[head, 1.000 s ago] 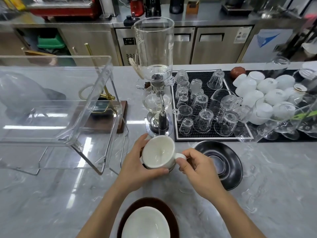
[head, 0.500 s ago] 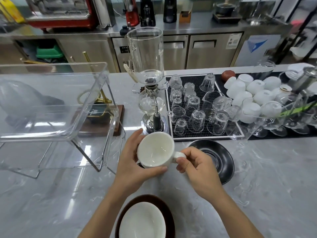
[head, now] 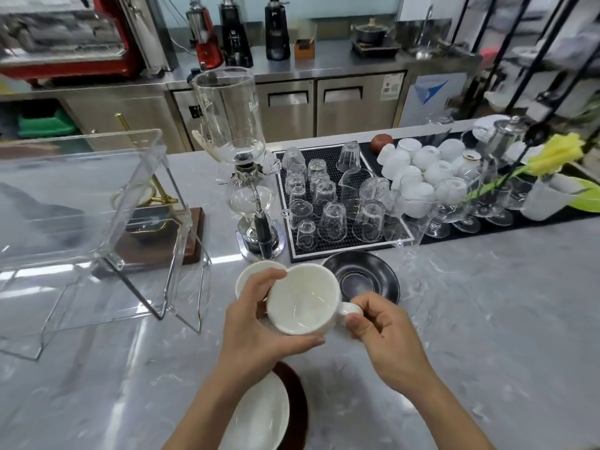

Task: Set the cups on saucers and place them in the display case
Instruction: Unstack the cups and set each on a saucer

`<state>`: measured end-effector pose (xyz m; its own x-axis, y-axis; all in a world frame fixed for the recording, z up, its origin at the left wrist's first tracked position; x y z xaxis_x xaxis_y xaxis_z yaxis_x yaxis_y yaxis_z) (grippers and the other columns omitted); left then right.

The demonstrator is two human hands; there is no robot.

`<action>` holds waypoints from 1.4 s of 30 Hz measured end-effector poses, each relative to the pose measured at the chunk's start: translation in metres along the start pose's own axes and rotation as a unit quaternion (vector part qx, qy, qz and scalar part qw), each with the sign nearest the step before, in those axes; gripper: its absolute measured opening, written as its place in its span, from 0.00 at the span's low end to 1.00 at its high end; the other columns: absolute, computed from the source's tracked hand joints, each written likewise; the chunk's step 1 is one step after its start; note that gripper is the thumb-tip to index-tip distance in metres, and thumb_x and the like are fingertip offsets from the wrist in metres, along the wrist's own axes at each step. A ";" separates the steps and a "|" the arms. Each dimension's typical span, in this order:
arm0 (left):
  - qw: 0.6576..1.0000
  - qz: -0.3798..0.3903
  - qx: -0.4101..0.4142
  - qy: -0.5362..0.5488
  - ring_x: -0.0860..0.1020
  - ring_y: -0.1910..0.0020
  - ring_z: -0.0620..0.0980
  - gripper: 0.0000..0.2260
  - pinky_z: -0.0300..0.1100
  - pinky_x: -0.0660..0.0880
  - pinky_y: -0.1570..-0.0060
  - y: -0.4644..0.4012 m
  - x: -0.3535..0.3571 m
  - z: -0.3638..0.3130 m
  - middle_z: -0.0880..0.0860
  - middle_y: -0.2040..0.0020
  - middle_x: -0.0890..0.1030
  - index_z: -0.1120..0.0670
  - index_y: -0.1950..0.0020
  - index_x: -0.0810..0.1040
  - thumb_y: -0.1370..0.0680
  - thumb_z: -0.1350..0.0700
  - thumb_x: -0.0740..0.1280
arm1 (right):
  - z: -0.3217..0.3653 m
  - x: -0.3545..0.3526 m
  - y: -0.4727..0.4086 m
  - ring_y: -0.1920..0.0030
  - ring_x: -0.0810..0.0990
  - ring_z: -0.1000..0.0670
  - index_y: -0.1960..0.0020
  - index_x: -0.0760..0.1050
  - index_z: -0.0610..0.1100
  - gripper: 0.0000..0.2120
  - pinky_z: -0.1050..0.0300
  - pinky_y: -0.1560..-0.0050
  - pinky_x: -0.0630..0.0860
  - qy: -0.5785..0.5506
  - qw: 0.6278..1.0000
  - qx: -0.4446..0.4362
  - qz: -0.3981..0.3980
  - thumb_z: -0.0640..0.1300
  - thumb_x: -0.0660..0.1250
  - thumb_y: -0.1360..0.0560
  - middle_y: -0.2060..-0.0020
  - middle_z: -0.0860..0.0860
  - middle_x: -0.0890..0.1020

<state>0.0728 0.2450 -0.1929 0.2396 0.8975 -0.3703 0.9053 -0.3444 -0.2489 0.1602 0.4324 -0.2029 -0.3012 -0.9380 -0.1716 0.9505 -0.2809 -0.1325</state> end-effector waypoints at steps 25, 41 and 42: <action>0.982 0.180 0.059 0.007 0.75 0.37 0.31 0.47 0.22 0.67 0.42 0.057 0.098 -0.031 0.28 0.38 0.76 0.26 0.34 0.66 0.45 0.48 0.86 | -0.048 -0.083 0.109 0.59 0.81 0.49 0.58 0.80 0.47 0.04 0.59 0.57 0.77 0.121 0.982 0.143 -0.022 0.44 0.70 0.24 0.63 0.50 0.83; 0.981 0.192 -0.031 -0.021 0.73 0.31 0.37 0.47 0.36 0.70 0.32 0.084 0.135 0.001 0.39 0.32 0.77 0.42 0.29 0.71 0.45 0.40 0.85 | -0.075 -0.111 0.114 0.58 0.79 0.51 0.58 0.79 0.49 0.04 0.51 0.56 0.75 0.223 0.964 0.134 0.046 0.48 0.68 0.26 0.61 0.53 0.81; 0.980 0.193 -0.030 -0.022 0.72 0.30 0.37 0.47 0.35 0.69 0.32 0.084 0.136 0.002 0.39 0.31 0.76 0.42 0.29 0.71 0.45 0.40 0.84 | -0.076 -0.112 0.114 0.58 0.79 0.51 0.58 0.79 0.49 0.03 0.52 0.55 0.76 0.220 0.965 0.138 0.047 0.45 0.70 0.25 0.61 0.53 0.82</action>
<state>0.1809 0.3381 -0.2659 0.5545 0.6903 -0.4648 0.7695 -0.6379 -0.0293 0.2963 0.5209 -0.2733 -0.1589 -0.8024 -0.5752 0.9408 -0.2998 0.1583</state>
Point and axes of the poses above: each hand's wrist, its own y-axis away from the middle knuckle, its own x-axis out of the palm, z = x × y, the point moved 5 cm from there along -y, towards the middle knuckle
